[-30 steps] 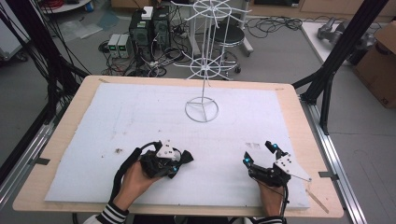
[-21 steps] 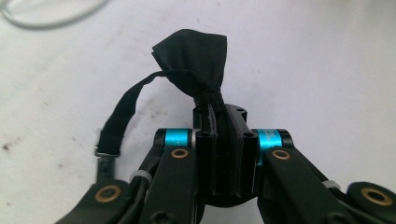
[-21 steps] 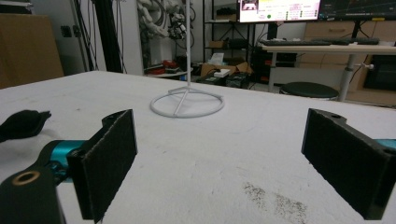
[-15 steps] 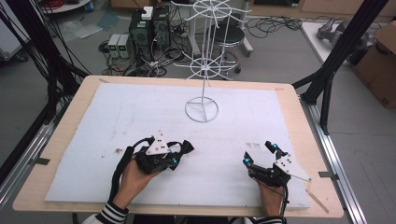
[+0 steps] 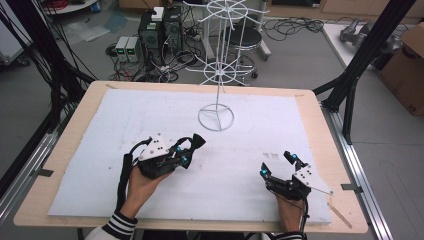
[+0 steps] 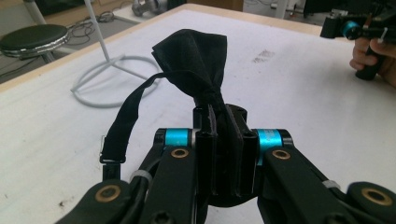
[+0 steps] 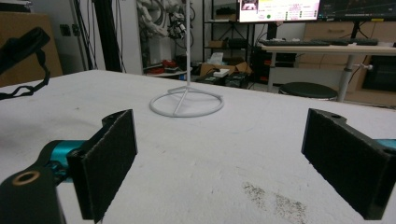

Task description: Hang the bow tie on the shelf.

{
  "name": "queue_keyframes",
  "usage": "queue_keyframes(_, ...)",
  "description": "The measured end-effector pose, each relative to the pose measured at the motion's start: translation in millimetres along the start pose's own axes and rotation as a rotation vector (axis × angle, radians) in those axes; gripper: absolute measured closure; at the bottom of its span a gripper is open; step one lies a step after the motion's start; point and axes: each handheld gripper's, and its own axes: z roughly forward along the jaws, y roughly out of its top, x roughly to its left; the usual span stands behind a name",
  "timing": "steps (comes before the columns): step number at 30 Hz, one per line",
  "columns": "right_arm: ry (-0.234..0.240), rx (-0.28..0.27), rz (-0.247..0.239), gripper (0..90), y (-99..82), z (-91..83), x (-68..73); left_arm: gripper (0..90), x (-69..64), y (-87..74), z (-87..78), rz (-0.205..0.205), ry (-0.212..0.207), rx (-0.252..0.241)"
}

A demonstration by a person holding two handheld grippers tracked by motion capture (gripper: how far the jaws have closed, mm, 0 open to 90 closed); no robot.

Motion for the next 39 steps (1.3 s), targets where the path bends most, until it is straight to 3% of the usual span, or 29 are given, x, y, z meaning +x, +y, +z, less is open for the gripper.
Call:
queue_keyframes(9, 0.005, -0.001, -0.007, 9.4, -0.2, -0.3, 0.1, 82.5, 11.6, 19.4, -5.2, -0.003, 0.037, -0.069)
queue_keyframes(13, 0.004, -0.007, -0.012, 9.4, -0.2, -0.5, 0.0, 82.5, 18.1, 28.7, -6.2, -0.001, 0.037, -0.069)
queue_keyframes(23, 0.005, -0.008, -0.012, 9.4, -0.3, -0.5, -0.1, 82.7, 31.1, 61.0, -10.0, 0.034, 0.068, -0.136)
queue_keyframes(30, 0.006, -0.016, -0.009, 9.4, -0.7, -1.7, 0.3, 82.7, 41.6, 85.8, -0.7, 0.051, 0.083, -0.171)
queue_keyframes(34, 0.006, -0.014, -0.005, 9.4, -0.6, -1.5, 0.3, 82.7, 47.5, 99.0, 6.3, 0.066, 0.085, -0.162)
queue_keyframes(39, 0.007, -0.006, -0.002, 9.4, -0.3, -1.0, -0.2, 82.8, 53.8, 105.5, 12.3, 0.071, 0.097, -0.168)
